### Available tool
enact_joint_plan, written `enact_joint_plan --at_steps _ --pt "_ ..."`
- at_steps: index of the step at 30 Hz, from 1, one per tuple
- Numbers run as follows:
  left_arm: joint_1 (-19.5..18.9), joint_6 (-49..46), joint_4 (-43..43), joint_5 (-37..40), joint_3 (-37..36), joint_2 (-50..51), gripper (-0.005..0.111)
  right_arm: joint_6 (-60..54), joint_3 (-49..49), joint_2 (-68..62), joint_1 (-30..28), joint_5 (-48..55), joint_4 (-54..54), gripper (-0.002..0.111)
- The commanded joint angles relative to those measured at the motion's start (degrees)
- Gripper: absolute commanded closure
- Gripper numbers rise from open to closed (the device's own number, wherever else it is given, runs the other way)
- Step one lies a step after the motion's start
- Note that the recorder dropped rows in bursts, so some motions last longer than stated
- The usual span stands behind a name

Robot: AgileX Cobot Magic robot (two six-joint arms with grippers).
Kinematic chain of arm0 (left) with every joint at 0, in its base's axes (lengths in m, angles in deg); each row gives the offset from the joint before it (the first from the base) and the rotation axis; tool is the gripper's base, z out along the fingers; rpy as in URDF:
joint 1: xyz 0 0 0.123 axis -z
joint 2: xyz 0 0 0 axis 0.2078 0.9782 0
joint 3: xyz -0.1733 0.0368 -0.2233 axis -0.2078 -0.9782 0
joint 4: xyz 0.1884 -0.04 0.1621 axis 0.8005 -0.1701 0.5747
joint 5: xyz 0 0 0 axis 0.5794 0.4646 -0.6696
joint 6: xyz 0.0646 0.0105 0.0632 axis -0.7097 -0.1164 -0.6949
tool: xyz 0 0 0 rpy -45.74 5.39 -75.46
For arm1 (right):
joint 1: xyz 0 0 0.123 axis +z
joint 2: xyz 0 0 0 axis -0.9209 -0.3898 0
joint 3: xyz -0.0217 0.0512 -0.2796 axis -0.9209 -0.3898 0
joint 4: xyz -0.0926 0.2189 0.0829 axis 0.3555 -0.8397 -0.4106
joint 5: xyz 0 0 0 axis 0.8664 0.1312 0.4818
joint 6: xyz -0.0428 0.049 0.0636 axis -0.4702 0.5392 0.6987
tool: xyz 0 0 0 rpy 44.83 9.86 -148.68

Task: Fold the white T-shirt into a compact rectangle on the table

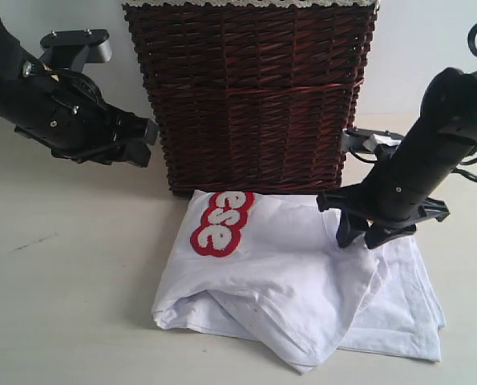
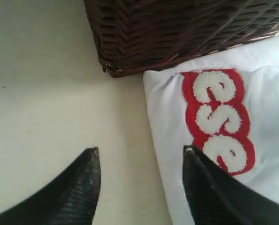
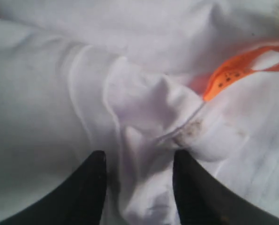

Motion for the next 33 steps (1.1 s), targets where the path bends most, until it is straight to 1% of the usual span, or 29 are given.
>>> enact_joint_plan --at_steps 1,7,10,11,12,14,15,16,21,23,25,28,33 --pt "-0.09 -0.54 -2.34 -3.08 -0.6 -0.53 0.054 -0.16 -0.36 -2.09 -1.54 0.39 -0.23 0.063" --pt "-0.09 -2.14 -3.42 -3.48 -0.6 -0.53 0.054 -0.89 -0.36 -2.83 -1.37 0.18 -3.62 0.063" --pt "-0.09 -2.14 -3.42 -3.68 -0.6 -0.53 0.054 -7.1 -0.36 -3.93 -0.88 0.88 -9.74 0.064" --pt "-0.09 -2.14 -3.42 -3.68 -0.6 -0.53 0.054 -9.37 -0.36 -4.05 -0.74 0.88 -11.46 0.067" --pt "-0.09 -2.14 -3.42 -3.68 -0.6 -0.53 0.054 -10.95 -0.36 -4.05 -0.74 1.01 -12.83 0.073" --pt "-0.09 -2.22 -3.42 -3.41 -0.6 -0.53 0.054 -12.71 -0.22 -3.82 -0.74 2.07 -13.58 0.092" --pt "-0.09 -2.53 -3.42 -3.28 -0.6 -0.53 0.054 -13.89 -0.22 -3.47 -0.74 2.3 -13.58 0.104" --pt "-0.09 -2.66 -3.42 -3.28 -0.6 -0.53 0.054 -14.58 -0.22 -2.8 -0.74 2.44 -13.58 0.108" --pt "-0.09 -2.95 -3.42 -3.7 -0.6 -0.53 0.054 -15.1 -0.22 1.68 -0.74 2.99 -13.07 0.108" --pt "-0.09 -3.29 -3.42 -3.7 -0.6 -0.53 0.054 -13.37 -0.22 4.57 -0.74 2.99 -9.92 0.108" --pt "-0.09 -3.23 -3.42 -3.81 -0.6 -0.53 0.054 -6.99 0.28 7.61 -0.74 3.18 -2.81 0.108" --pt "-0.09 -3.23 -3.42 -3.81 -0.6 -0.53 0.054 4.49 0.94 11.63 -0.74 3.76 10.75 0.108" --pt "-0.09 -3.23 -3.42 -3.81 -0.6 -0.53 0.054 16.48 0.94 17.62 -0.74 2.6 22.98 0.108"
